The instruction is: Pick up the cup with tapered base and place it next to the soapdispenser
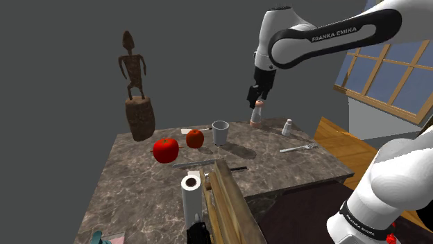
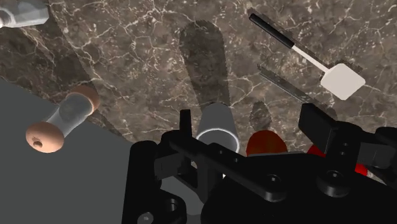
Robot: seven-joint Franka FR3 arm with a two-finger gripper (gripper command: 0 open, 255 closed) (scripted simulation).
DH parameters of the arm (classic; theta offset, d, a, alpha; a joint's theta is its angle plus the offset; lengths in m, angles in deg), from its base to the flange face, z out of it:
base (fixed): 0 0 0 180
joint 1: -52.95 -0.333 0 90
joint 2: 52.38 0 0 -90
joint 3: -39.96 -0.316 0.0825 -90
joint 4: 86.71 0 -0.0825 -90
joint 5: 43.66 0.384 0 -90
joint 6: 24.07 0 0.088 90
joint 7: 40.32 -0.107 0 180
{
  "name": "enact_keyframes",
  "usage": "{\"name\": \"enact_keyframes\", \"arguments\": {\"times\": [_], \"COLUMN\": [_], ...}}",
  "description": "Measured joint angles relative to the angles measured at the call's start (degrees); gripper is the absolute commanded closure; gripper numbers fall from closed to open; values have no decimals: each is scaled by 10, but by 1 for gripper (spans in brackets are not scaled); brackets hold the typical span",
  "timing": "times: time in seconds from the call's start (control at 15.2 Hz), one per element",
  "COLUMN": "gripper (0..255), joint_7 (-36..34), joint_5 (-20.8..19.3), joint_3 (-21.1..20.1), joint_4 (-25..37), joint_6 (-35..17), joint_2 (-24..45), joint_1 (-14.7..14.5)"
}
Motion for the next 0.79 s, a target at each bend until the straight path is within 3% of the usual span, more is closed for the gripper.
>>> {"name": "enact_keyframes", "arguments": {"times": [0.4,0.79], "gripper": [0,0], "joint_7": [-21,-41], "joint_5": [-12,-26], "joint_3": [-9,-14], "joint_4": [44,113], "joint_6": [-78,-119], "joint_2": [131,251], "joint_1": [2,-1]}}
